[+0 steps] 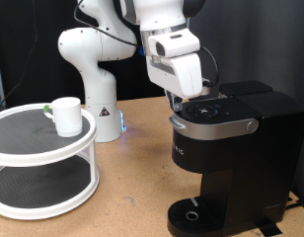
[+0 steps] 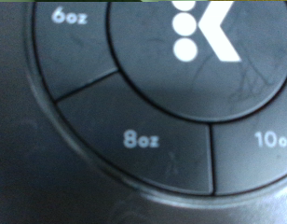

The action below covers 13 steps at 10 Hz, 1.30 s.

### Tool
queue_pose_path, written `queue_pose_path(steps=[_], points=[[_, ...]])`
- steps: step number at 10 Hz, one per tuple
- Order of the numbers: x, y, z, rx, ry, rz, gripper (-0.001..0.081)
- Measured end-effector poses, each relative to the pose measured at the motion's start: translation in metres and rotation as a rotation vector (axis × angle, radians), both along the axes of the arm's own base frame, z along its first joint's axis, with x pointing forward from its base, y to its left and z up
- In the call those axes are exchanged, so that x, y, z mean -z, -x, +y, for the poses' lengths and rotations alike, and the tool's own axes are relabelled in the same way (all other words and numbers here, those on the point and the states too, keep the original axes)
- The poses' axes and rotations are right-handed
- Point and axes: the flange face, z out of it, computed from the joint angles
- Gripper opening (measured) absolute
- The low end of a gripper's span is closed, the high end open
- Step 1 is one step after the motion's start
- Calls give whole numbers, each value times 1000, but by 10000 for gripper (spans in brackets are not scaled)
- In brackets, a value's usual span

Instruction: Make a cup of coffee with the keurig machine

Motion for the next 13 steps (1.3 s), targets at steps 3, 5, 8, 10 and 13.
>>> queue_pose_path(steps=[3,5,8,10,13], points=[[0,0,-1,11,-14,0,4],[-1,1,-1,17,-77,-5,4],[-17,2,0,15,-165,-34,4],[-41,4,-3,17,-216,-43,4],[-57,5,-4,7,-232,-36,4]])
